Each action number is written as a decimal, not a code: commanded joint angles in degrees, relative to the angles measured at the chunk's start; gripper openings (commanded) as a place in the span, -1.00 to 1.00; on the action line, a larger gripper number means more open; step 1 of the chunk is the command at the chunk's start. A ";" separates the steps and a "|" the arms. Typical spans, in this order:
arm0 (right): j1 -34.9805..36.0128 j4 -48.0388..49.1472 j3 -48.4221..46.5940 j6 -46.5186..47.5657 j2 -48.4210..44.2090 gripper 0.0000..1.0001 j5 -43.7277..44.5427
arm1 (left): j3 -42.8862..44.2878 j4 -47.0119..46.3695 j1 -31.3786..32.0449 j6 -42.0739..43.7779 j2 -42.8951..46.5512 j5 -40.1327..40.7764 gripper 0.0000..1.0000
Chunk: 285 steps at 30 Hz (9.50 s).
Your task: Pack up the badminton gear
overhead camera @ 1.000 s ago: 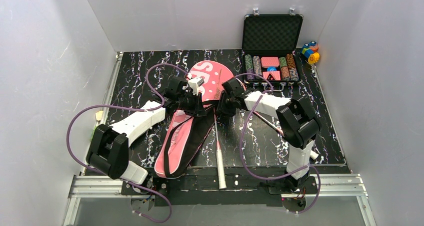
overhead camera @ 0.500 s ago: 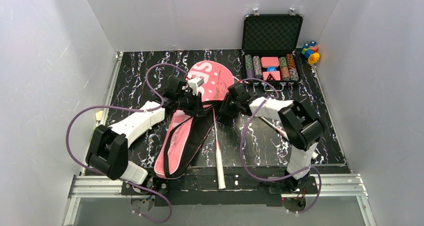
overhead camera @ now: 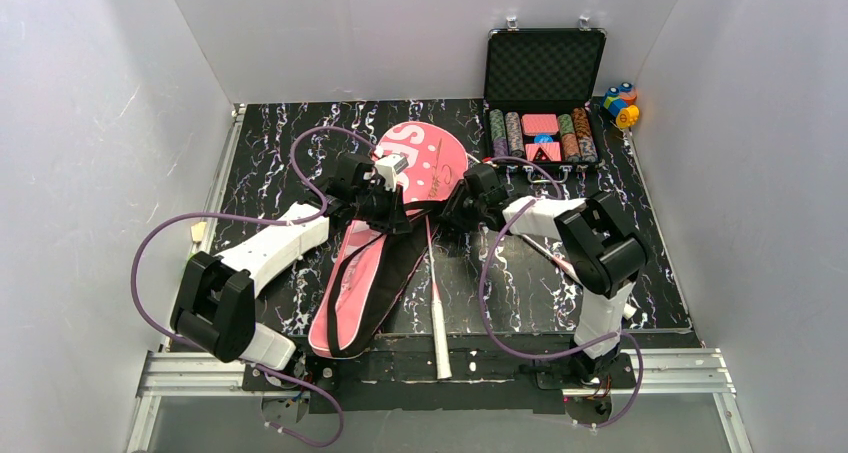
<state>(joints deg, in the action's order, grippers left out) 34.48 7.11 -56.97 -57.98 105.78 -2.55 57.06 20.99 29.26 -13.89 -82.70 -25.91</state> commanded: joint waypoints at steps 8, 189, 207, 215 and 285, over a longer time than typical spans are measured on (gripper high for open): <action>0.96 2.18 -3.62 -0.09 2.50 -0.68 -3.13 | 0.31 1.21 0.36 0.97 3.10 -1.57 -1.00; 28.34 -56.91 -11.16 19.23 -16.12 -0.97 8.59 | 11.91 11.78 -4.38 8.77 7.56 16.46 -1.00; 32.76 -61.97 -35.04 24.60 0.45 -0.97 16.95 | 12.62 12.20 -4.38 8.94 5.24 12.12 -1.00; 32.22 -59.63 -43.67 31.67 5.85 -0.97 23.35 | 12.56 12.57 -4.38 9.23 5.31 10.93 -1.00; 32.31 -17.83 6.65 14.73 -26.22 0.13 4.65 | 12.41 13.63 -4.35 10.57 5.09 8.93 -1.00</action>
<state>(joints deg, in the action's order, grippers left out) 66.39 -9.45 -46.57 -43.55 76.88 -0.75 67.64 34.76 24.67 -3.97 -78.54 -15.51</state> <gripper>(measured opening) 0.582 0.036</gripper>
